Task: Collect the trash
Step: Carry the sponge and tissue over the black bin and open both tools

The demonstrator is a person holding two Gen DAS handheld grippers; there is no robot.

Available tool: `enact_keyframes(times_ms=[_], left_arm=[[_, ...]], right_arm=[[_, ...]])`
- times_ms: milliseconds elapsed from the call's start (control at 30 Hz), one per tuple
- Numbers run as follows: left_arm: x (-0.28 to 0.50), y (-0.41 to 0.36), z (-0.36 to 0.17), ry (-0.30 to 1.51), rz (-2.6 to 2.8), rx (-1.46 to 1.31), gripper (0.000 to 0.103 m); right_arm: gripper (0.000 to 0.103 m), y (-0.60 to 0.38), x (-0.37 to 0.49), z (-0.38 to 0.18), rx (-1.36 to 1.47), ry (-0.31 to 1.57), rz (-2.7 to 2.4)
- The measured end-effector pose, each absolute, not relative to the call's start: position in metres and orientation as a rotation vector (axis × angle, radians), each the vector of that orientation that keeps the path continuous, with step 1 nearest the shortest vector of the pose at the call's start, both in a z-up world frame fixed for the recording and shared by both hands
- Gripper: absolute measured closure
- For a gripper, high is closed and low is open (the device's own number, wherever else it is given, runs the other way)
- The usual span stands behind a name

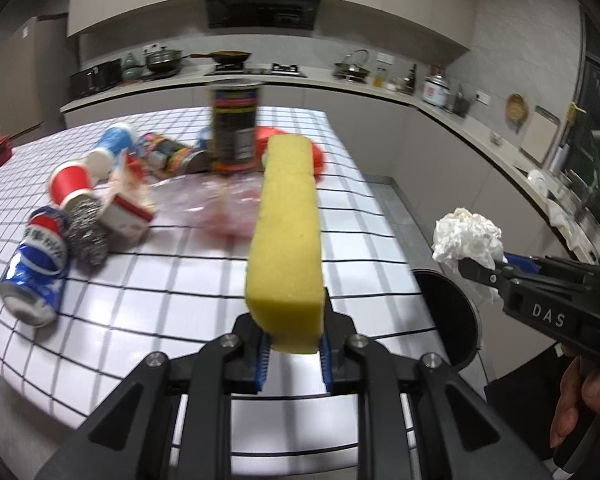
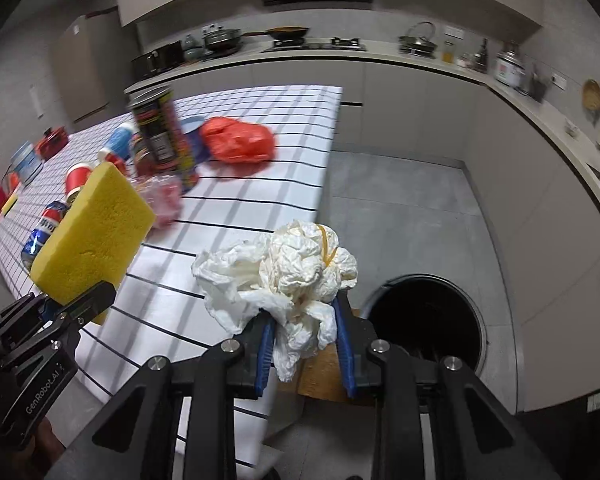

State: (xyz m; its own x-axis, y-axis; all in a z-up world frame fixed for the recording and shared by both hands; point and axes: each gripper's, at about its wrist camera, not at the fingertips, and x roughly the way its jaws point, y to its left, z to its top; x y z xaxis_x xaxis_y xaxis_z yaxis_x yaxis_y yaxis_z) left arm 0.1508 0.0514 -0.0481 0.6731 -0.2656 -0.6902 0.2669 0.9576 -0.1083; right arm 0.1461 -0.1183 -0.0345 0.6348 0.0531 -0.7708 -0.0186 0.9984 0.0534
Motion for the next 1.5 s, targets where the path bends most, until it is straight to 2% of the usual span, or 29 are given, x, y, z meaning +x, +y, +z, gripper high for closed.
enact_keyframes(times_ms=[333,700,1333,1400,1433,1467,1500], left_arm=[[0.143,-0.047,-0.052,0.796,-0.386,0.039,0.082],[0.145,-0.144,-0.094,0.921,-0.416,0.008,0.082],[0.171,-0.193,-0.149,1.055,-0.373,-0.054,0.081],[0.173,-0.194,-0.152,1.071,-0.355,-0.032,0.072],[0.174,-0.189,-0.151,1.066,-0.319,-0.022,0.048],[0.174,-0.181,-0.148,1.048,-0.289,-0.042,0.025],[0.174,-0.169,-0.143,1.030,-0.258,-0.074,0.019]], right_arm=[[0.073,-0.231,0.133,-0.041,0.086,0.899,-0.026],[0.073,-0.328,0.142,-0.083,0.080,0.993,-0.017],[0.073,-0.353,0.181,-0.172,-0.028,1.124,0.179],[0.073,-0.352,0.186,-0.177,-0.043,1.138,0.213],[0.068,-0.348,0.189,-0.180,-0.066,1.150,0.234],[0.045,-0.342,0.192,-0.187,-0.112,1.167,0.242],[0.025,-0.340,0.195,-0.192,-0.143,1.180,0.236]])
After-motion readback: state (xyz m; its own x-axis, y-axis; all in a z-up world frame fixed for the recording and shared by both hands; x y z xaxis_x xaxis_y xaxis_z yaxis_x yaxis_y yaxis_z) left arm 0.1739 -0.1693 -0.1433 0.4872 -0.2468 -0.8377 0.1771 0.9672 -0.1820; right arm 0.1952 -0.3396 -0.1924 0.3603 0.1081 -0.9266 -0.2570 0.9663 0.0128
